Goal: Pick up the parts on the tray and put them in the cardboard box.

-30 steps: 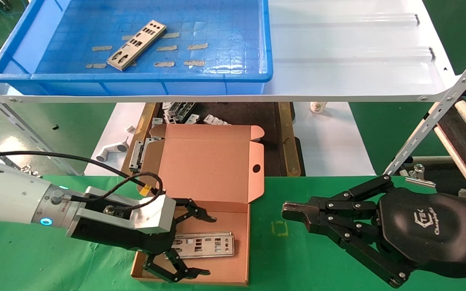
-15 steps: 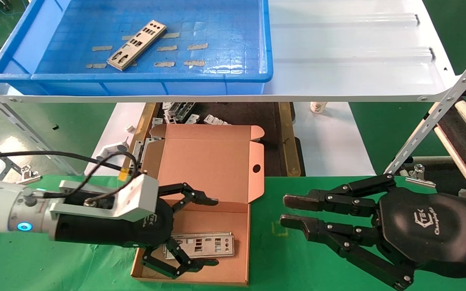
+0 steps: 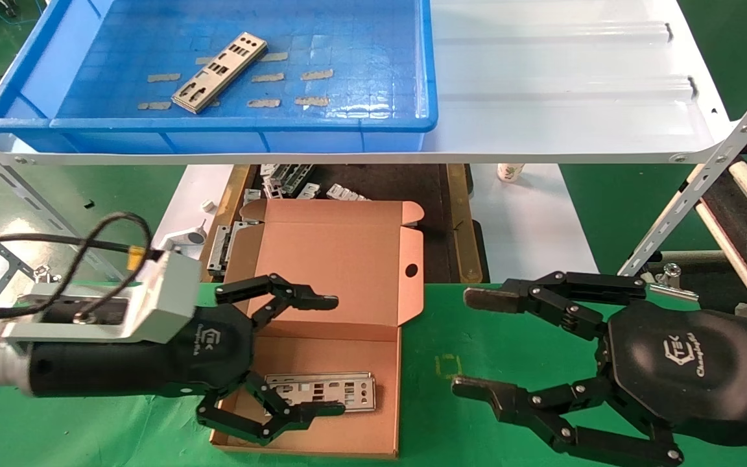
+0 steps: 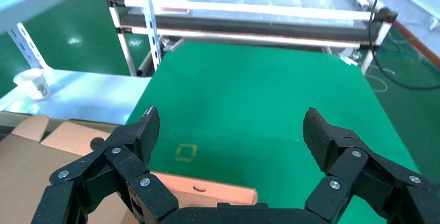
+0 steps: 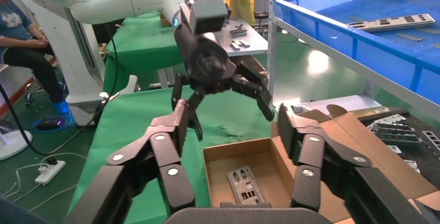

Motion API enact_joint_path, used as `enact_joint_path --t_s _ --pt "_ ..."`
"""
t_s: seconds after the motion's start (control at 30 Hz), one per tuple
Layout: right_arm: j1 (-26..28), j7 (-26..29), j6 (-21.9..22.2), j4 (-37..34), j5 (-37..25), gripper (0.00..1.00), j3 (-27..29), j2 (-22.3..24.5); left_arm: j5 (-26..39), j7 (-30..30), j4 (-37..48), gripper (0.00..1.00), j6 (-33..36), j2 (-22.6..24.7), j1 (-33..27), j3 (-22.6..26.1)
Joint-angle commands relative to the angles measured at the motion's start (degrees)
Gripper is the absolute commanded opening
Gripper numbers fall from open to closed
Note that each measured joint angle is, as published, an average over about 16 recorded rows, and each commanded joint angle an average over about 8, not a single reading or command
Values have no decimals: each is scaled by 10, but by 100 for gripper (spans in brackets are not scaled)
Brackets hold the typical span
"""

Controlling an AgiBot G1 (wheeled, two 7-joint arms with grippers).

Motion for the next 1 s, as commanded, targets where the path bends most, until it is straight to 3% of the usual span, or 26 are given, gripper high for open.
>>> enact_joint_path --t_s 0.03,0.73,1.0 --pt "0 0 0 0 0 100 0 0 -8 -8 -12 100 1 -6 9 -12" --pt "0 0 0 0 0 100 0 0 -90 -96 -133 100 8 -75 102 -142" --pt "0 0 0 0 0 100 0 0 -109 -114 -161 100 10 -90 123 -171"
